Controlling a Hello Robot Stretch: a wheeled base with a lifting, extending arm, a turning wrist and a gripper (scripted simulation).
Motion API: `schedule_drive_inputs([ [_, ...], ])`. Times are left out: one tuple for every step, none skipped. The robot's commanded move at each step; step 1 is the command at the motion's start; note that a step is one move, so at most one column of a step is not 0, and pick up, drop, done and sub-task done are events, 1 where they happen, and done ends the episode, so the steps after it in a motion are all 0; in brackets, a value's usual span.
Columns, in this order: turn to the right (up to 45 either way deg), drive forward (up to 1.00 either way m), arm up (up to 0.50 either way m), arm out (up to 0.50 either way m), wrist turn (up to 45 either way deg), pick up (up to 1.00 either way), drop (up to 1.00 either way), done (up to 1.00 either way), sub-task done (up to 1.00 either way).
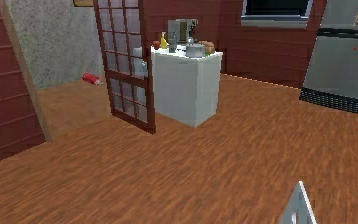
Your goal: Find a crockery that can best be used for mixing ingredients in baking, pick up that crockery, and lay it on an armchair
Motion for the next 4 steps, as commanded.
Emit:
schedule_drive_inputs([
  [0.0,0.00,0.00,0.00,45.0,0.00,0.00,0.00,0.00],
  [0.0,0.00,0.00,0.00,45.0,0.00,0.00,0.00,0.00],
  [0.0,0.00,-0.28,0.00,0.0,0.00,0.00,0.00,0.00],
  [0.0,0.00,0.00,0.00,0.0,1.00,0.00,0.00,0.00],
])
